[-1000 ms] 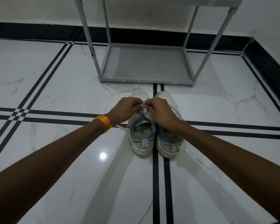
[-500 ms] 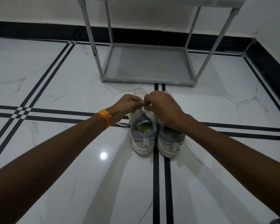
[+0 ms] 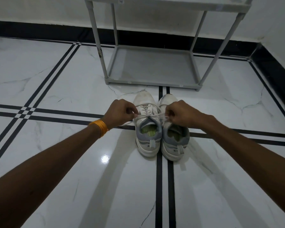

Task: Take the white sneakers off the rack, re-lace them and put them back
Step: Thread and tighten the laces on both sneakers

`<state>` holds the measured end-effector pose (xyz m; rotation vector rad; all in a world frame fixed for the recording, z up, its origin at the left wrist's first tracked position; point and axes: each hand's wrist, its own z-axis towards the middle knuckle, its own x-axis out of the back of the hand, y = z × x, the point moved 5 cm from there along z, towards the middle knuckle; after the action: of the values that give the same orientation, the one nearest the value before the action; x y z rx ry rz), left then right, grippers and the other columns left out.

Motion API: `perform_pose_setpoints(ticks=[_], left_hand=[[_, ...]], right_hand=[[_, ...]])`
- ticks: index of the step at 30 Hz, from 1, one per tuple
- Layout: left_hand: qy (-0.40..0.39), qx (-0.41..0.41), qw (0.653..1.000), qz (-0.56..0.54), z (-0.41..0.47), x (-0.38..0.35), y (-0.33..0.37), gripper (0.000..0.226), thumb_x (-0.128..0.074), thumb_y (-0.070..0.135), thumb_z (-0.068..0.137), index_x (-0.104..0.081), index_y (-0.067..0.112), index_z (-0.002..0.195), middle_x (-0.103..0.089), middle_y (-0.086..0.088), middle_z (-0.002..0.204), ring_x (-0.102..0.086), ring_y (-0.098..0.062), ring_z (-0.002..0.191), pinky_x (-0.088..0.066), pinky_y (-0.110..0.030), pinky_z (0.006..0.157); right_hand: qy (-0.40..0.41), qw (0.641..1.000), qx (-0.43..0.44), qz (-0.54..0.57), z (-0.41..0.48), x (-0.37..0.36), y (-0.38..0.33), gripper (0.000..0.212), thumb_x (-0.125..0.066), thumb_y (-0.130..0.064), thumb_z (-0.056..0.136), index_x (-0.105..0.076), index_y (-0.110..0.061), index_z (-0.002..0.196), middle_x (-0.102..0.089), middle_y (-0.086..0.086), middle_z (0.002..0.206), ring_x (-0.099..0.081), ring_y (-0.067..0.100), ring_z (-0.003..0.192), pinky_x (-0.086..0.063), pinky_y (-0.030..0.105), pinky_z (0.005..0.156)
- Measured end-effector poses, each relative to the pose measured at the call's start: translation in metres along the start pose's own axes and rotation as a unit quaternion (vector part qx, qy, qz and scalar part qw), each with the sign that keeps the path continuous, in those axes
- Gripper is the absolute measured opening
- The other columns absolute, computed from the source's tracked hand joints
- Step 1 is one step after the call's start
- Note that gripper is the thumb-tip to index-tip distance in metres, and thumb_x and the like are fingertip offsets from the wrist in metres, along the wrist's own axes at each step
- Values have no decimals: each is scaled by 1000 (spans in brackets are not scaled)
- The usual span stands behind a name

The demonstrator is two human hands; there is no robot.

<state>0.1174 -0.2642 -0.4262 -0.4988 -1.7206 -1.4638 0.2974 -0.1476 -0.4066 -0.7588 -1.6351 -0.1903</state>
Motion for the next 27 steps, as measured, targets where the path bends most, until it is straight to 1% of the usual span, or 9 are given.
perform_pose_setpoints(ticks=[3, 6, 9, 11, 14, 16, 19, 21, 27], left_hand=[[20, -12, 998, 59, 1, -1, 5, 12, -77, 19, 78, -79, 13, 88, -75, -5, 79, -58, -12, 63, -42, -18, 62], [25, 26, 998, 56, 3, 0, 4, 12, -75, 15, 76, -79, 12, 87, -75, -7, 81, -57, -12, 64, -40, -16, 58], [30, 51, 996, 60, 4, 0, 2, 13, -77, 17, 76, -79, 12, 87, -75, -7, 82, -56, -14, 66, -38, -17, 56], [37, 62, 994, 81, 4, 1, -4, 15, -77, 21, 76, -79, 11, 87, -75, -8, 81, -56, -15, 65, -39, -19, 59], [54, 64, 988, 126, 1, 3, -6, 12, -75, 20, 78, -77, 9, 83, -75, -8, 78, -55, -17, 64, -47, -25, 68], [62, 55, 984, 161, 0, 4, -3, 10, -71, 15, 79, -76, 7, 82, -74, -10, 78, -54, -20, 65, -46, -26, 70], [39, 16, 971, 235, -1, 0, 0, 12, -66, 9, 81, -73, 3, 88, -72, -16, 82, -61, -30, 70, -45, -30, 68], [5, -33, 953, 301, -5, -8, -2, 12, -64, 6, 82, -70, 1, 91, -71, -19, 87, -64, -34, 76, -49, -34, 70], [-31, -89, 926, 364, -9, -11, -5, 15, -66, 6, 84, -67, -1, 98, -70, -21, 92, -64, -35, 81, -49, -36, 71]], right_hand=[[-6, 1000, -11, 15, 0, -8, -12, 9, -58, -7, 81, -59, -16, 78, -58, 4, 79, -54, 21, 75, -39, 24, 60], [62, 990, -60, 113, 0, 3, -10, 12, -53, -4, 81, -63, 0, 76, -63, 12, 79, -52, 19, 70, -36, 21, 55], [83, 974, -123, 173, 0, 0, -2, 17, -53, -7, 80, -64, 5, 78, -67, 21, 85, -57, 31, 75, -38, 30, 59], [95, 977, -128, 143, 0, -5, -2, 17, -53, -10, 83, -61, 1, 73, -65, 22, 80, -54, 28, 70, -36, 29, 56], [100, 988, -104, 49, -2, -6, -11, 12, -53, -9, 84, -56, -8, 73, -57, 11, 71, -52, 25, 67, -32, 26, 49], [88, 992, -88, -13, -3, -6, -17, 6, -55, -8, 84, -59, -7, 79, -55, 9, 76, -50, 23, 69, -35, 27, 55], [74, 993, -57, -75, -5, -7, -21, 15, -58, -7, 82, -49, -10, 70, -64, 17, 88, -51, 27, 73, -33, 29, 63], [70, 991, -37, -105, -4, -6, -22, 1, -57, -5, 81, -57, -7, 80, -66, 20, 95, -60, 33, 84, -32, 30, 64], [60, 986, -42, -151, -2, -16, -19, 20, -57, -2, 83, -61, -1, 102, -64, 21, 108, -62, 34, 98, -43, 34, 74]])
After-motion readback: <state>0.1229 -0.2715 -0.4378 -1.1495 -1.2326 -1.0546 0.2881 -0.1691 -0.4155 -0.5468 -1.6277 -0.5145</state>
